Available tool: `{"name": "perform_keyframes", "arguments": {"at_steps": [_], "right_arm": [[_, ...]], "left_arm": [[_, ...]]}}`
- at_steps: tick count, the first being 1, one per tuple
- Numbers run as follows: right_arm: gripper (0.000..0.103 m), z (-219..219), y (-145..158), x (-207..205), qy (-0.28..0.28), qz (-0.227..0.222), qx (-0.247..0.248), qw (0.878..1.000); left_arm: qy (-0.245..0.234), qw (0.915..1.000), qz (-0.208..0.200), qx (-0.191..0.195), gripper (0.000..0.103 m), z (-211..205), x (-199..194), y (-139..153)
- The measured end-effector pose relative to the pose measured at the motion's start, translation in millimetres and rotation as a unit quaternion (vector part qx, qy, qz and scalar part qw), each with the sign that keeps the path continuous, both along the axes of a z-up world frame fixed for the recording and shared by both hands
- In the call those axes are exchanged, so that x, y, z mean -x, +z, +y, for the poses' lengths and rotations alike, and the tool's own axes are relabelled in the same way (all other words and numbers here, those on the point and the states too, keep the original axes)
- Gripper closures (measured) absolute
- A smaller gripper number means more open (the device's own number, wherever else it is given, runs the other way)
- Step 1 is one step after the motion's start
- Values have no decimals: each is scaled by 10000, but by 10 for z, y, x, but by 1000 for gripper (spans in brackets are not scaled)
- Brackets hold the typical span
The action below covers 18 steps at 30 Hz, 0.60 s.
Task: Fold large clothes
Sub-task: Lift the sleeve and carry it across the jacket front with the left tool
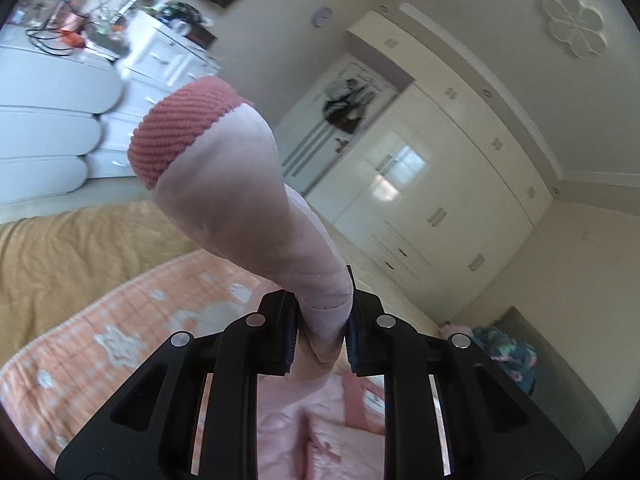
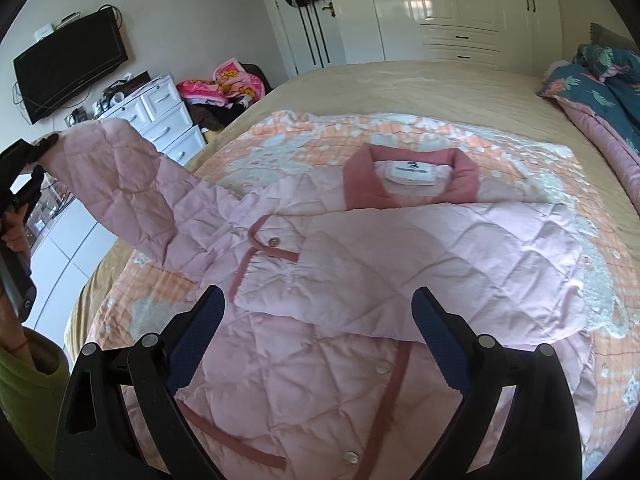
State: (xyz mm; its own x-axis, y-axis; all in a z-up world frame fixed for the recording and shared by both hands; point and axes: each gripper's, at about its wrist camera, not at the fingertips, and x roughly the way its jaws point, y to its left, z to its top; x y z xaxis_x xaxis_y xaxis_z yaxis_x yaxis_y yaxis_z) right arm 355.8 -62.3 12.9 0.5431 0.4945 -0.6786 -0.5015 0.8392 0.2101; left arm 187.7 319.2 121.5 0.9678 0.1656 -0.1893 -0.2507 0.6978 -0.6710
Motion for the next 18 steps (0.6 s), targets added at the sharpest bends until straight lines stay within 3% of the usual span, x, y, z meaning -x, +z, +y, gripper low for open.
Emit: {"name": "perform_keyframes", "arguments": {"at_steps": [18], "right_arm": [[9, -459, -181, -83, -301, 37, 60, 9995]], "left_arm": [[-1329, 9889, -311, -585, 91, -889, -237, 144]]}}
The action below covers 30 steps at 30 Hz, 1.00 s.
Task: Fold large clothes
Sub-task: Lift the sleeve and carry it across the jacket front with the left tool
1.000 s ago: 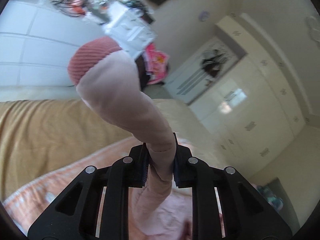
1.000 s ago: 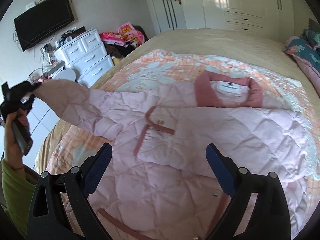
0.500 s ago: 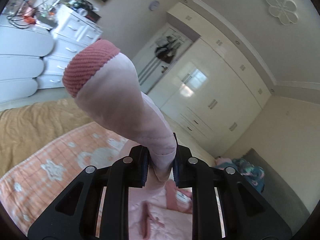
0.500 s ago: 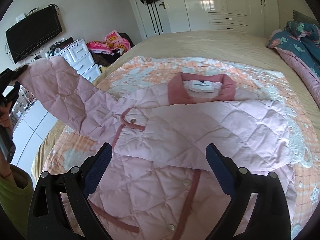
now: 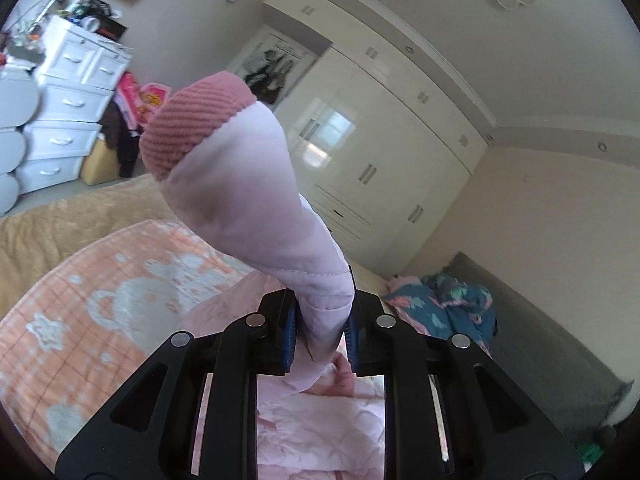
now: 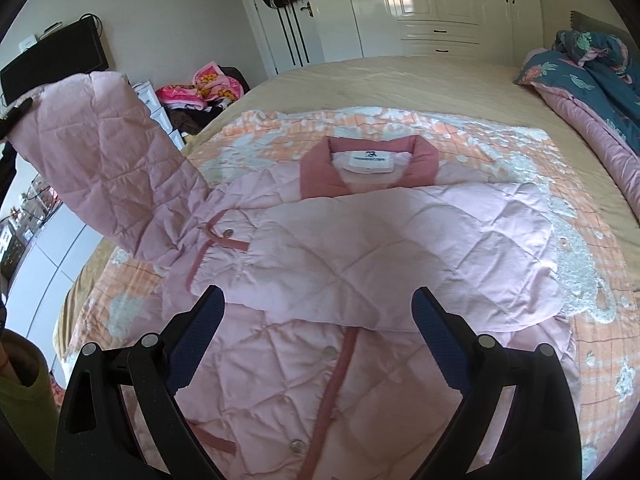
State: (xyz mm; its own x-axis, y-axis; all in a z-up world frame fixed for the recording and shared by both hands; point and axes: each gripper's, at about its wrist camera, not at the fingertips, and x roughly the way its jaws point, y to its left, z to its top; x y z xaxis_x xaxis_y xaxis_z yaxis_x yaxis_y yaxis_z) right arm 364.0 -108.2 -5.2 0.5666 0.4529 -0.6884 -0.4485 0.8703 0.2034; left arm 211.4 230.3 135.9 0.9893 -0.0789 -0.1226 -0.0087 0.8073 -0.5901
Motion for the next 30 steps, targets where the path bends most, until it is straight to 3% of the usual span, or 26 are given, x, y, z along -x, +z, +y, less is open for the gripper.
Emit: {"name": "perform_keyframes", "arguments": {"at_steps": [8, 18, 25, 30], "right_arm": [[9, -256, -149, -94, -145, 33, -28, 9999], [9, -826, -263, -254, -760, 211, -540, 9954], [9, -1134, -182, -287, -1098, 144, -832, 9904], [9, -1346, -146, -306, -1334, 141, -1004, 9859]], "left_arm": [[-542, 9980, 112, -317, 91, -417, -180, -70], [-1072, 9897, 411, -853, 91, -953, -430, -307], [-1504, 9775, 778, -1256, 91, -1364, -626, -570], [-1804, 9641, 1122, -1592, 91, -1688, -747, -852]]}}
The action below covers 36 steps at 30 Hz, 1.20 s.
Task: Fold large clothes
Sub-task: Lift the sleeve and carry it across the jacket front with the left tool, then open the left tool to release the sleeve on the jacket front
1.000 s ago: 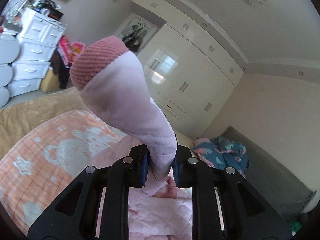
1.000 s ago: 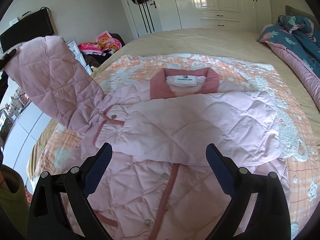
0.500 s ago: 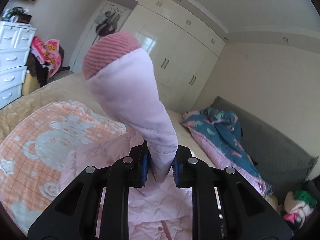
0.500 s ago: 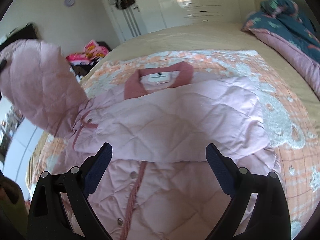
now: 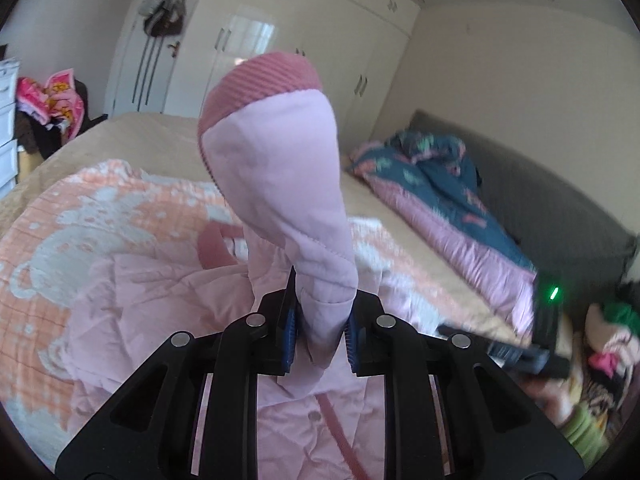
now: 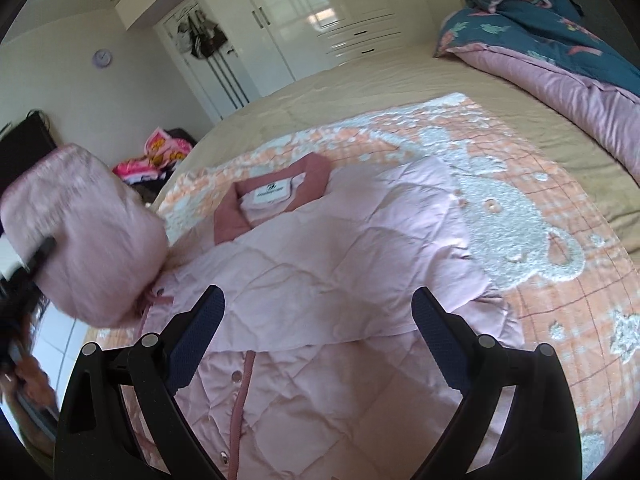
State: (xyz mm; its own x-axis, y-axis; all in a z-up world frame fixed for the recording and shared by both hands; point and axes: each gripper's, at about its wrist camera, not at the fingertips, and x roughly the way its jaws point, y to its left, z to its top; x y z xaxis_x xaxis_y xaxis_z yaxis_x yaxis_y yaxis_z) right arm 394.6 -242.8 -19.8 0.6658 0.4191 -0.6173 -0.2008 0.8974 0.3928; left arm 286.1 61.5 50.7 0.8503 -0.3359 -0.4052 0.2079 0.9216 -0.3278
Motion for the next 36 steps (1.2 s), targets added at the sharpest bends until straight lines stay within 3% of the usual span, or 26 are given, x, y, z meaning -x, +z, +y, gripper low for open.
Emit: {"name": "perform_keyframes", "arguments": {"at_steps": [6, 13, 20, 22, 23, 24, 28, 32, 34, 36], "right_arm": [[9, -281, 50, -11, -313, -17, -227, 9993], [9, -451, 59, -25, -513, -2, -356, 9980], [9, -492, 23, -27, -554, 70, -405, 9976], [9, -483, 2, -34, -535, 124, -386, 9977], [9, -476, -7, -36, -520, 142, -384, 9978], [9, -473, -15, -42, -507, 165, -376, 9979], [9, -453, -28, -45, -461, 201, -365, 9981], [9, -443, -15, -25, -420, 200, -400, 9981], [9, -430, -13, -22, -392, 211, -417, 9981], [9, -397, -27, -22, -337, 249, -443, 9981]], "left_arm": [[-304, 9974, 430, -489, 91, -359, -101, -363], [-576, 9881, 737, -1219, 88, -756, -70, -642], [-908, 9791, 1106, -1447, 83, -910, -136, -931], [-995, 9761, 1197, -1518, 73, -933, -151, -981], [-1087, 9748, 1274, -1473, 53, -945, -150, -999], [-1148, 9740, 1332, -1429, 43, -964, -155, -1011], [-1457, 9671, 1580, -1358, 35, -1039, -155, -1029], [-1768, 9607, 1726, -1268, 9, -1055, -113, -941], [-1969, 9608, 1704, -954, 9, -1019, -79, -840], [-1899, 9639, 1585, -985, 9, -982, -55, -750]]}}
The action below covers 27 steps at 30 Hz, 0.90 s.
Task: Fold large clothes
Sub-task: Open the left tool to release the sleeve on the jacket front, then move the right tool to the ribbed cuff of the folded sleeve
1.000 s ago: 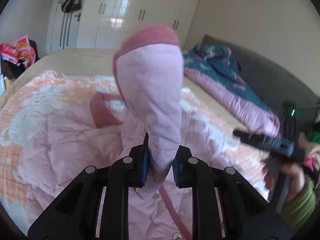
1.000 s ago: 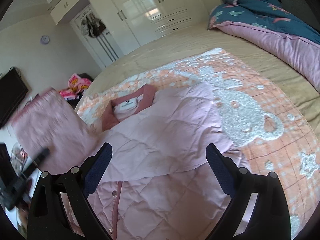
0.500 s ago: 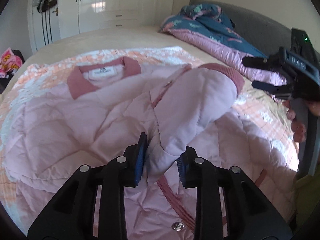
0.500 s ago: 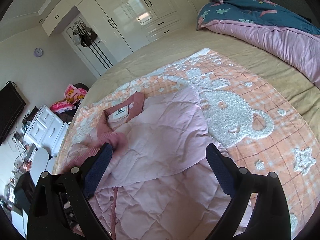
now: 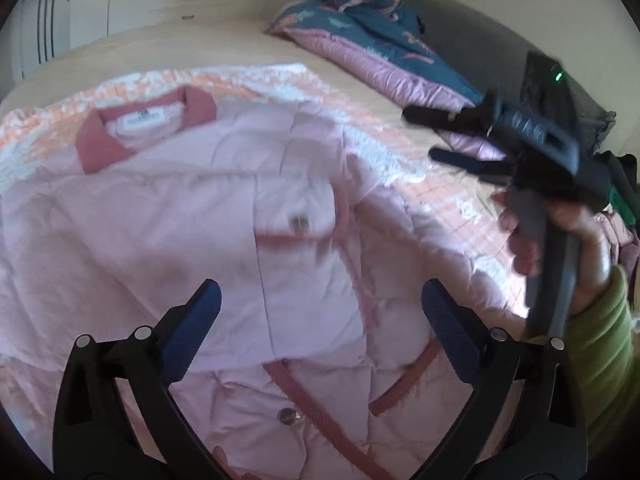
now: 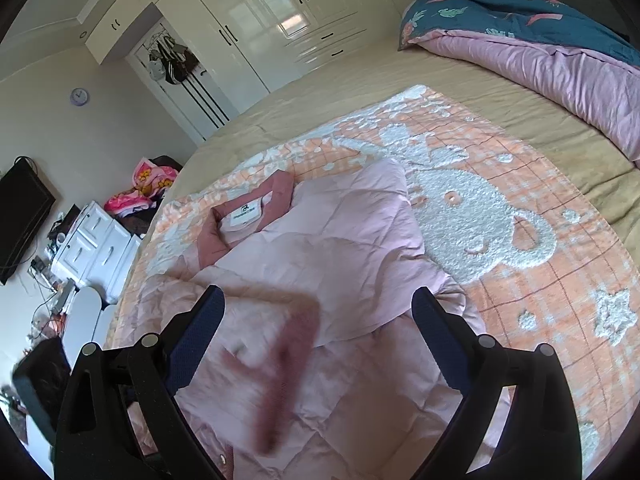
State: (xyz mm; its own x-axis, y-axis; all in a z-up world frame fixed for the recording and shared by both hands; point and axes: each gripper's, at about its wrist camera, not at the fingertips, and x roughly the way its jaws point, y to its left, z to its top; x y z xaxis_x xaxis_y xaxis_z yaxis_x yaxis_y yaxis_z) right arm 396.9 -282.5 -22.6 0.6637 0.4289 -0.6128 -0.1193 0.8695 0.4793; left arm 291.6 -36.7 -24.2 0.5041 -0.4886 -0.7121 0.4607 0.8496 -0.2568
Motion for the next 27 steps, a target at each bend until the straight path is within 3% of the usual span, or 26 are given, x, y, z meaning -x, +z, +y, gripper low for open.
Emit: {"name": "perform_keyframes", "arguments": {"at_steps": [4, 10, 17, 25, 27], "right_arm": [[9, 134, -57, 7, 256, 168, -76, 9995], [9, 468, -211, 33, 729, 492, -68, 9961], [9, 723, -438, 45, 1018, 862, -48, 9911], [9, 853, -882, -10, 929, 1578, -449, 9821], [8, 880, -917, 12, 878, 1536, -418, 9833]], "left_arm": [[436, 9978, -383, -308, 9, 193, -19, 179], [1451, 9878, -510, -256, 9, 829, -202, 379], [2549, 9635, -786, -241, 9, 1586, -256, 607], [3394, 9387, -575, 168, 9, 2339, -246, 640], [3543, 9333, -511, 295, 9, 2470, -225, 634]]}}
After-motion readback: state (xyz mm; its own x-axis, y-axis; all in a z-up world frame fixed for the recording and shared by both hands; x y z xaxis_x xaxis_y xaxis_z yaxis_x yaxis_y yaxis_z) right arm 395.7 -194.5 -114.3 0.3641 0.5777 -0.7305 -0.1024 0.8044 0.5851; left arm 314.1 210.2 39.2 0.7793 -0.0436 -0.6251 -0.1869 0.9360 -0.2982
